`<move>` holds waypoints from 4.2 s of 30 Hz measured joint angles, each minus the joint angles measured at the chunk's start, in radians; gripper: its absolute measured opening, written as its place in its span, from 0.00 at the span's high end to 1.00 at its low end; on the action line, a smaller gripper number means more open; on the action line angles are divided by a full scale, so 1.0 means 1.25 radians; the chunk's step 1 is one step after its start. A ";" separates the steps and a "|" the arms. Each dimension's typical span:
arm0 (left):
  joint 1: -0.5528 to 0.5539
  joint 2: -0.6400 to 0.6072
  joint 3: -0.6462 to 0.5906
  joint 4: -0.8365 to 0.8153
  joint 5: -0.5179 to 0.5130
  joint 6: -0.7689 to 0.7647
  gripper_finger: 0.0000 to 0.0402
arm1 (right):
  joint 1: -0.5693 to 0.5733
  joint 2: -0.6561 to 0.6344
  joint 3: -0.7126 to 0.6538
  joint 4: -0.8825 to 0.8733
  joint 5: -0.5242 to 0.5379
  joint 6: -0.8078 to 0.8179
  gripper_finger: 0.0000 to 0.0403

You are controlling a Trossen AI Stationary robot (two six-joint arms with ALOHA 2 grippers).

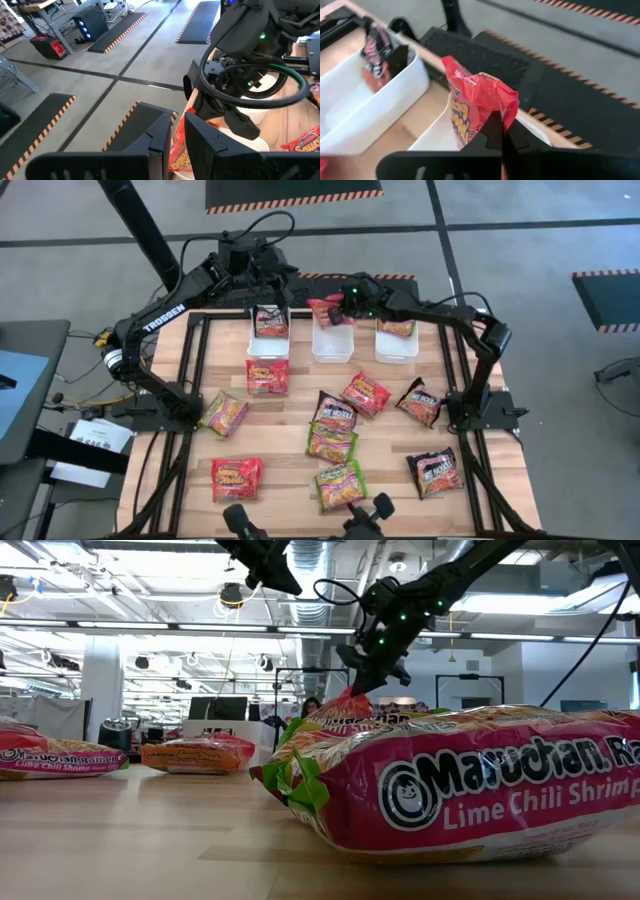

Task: Sort Maruchan noodles
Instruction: Put the orange noodle pack into the middle white bin, then put the green noodle pack into the right white bin

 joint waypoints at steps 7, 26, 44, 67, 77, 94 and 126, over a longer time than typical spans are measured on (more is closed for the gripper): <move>0.000 0.000 0.000 0.000 0.000 0.000 0.89 | 0.005 0.000 0.000 -0.003 0.023 0.061 0.99; 0.000 0.000 -0.001 -0.009 0.001 0.016 0.89 | 0.031 0.063 -0.001 -0.024 0.047 0.095 0.90; 0.000 0.000 -0.001 -0.025 -0.002 0.025 0.89 | -0.027 0.052 0.000 -0.066 0.016 0.074 0.60; -0.031 -0.147 -0.001 -0.183 -0.019 -0.108 0.89 | -0.024 -0.155 0.049 -0.296 -0.243 -0.010 0.52; -0.037 -0.210 0.000 -0.440 0.059 -0.172 0.88 | 0.053 -0.200 0.049 -0.421 -0.354 -0.009 0.52; -0.046 -0.209 0.000 -0.575 0.322 -0.263 0.63 | 0.315 -0.207 0.049 -0.459 -0.488 0.263 0.52; -0.531 -0.209 -0.004 -0.699 0.203 -0.376 0.63 | 0.555 0.017 0.049 -0.489 -0.390 0.283 0.40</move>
